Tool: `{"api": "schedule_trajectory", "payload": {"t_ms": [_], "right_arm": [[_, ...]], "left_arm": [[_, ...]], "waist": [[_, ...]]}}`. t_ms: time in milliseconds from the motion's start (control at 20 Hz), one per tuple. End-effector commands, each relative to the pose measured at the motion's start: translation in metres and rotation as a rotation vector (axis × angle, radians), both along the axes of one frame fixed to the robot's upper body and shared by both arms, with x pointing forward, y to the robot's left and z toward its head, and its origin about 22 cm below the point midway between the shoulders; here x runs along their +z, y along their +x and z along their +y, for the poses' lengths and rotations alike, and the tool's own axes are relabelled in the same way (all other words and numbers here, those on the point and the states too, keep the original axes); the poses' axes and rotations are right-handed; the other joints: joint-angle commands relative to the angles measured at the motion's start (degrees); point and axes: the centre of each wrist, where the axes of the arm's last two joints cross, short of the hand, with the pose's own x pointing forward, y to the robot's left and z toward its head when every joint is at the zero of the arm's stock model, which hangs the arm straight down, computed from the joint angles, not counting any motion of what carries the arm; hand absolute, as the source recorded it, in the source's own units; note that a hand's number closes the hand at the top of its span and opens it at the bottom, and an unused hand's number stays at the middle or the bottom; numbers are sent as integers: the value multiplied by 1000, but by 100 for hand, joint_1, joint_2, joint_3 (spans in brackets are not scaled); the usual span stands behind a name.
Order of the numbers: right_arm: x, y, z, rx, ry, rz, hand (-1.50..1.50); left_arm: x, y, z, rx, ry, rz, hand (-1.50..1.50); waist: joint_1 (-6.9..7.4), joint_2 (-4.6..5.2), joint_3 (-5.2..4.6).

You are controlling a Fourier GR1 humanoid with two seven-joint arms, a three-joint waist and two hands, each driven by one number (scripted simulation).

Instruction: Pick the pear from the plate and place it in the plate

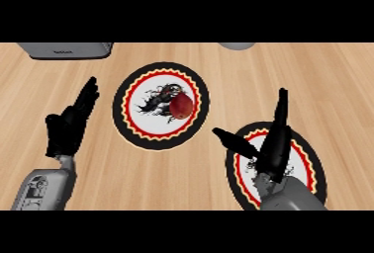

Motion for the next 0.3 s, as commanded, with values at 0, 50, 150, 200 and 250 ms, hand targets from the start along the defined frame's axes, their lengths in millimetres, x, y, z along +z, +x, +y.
{"api": "schedule_trajectory", "payload": {"t_ms": [0, 50, 150, 200, 250], "right_arm": [[4, -28, -26, 1, 13, -1, -150], [1, -33, -38, 7, 11, -7, -150], [9, -44, -51, -9, 15, -3, -150], [-10, -38, -35, -23, 27, 14, -150], [11, -39, -68, 3, 9, 1, -150]], "left_arm": [[-10, 3, -15, -2, -3, 8, 0], [13, 17, -7, -13, -16, 4, 0], [8, -3, 3, 5, 8, -14, 0], [-11, -6, 8, -17, -1, 2, 0], [10, 5, -14, -21, -19, 2, 0]], "waist": [[46, 23, 1], [44, 26, 3], [63, 19, 2], [78, 27, 1], [64, 25, 4]]}}
